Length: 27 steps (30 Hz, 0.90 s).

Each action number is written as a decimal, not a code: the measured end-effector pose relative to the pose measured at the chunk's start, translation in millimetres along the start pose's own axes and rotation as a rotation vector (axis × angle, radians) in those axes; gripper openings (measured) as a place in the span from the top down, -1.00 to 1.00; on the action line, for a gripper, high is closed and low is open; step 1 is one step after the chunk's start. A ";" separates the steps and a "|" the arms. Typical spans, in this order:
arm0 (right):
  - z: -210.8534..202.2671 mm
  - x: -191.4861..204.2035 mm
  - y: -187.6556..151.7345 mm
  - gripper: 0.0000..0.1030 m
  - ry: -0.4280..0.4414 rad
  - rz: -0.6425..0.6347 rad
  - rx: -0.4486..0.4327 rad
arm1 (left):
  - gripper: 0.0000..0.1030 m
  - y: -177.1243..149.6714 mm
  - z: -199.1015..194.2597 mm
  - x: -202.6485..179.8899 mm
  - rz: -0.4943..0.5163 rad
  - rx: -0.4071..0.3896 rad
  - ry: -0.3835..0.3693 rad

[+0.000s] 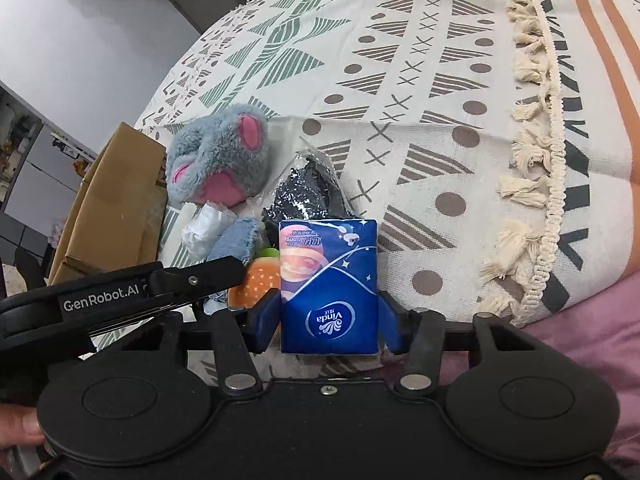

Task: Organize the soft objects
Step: 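Grasp the blue denim patch with the left tool while the right tool grasps the blue tissue pack, then carry the denim patch and tissue pack into the cardboard box and open both tools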

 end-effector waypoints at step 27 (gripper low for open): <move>-86.7 54.3 -17.6 0.04 -0.030 -0.097 -0.235 | 0.59 4.6 -107.4 4.9 0.001 -0.237 0.012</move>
Point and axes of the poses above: each gripper's, at about its wrist camera, not at the fingertips, and z roughly the way its jaws point, x to its left, y to its top, the point moved 3 cm from there along z, roughly the way its jaws point, and after that the axes turned 15 degrees about z, right-handed, at the moved point
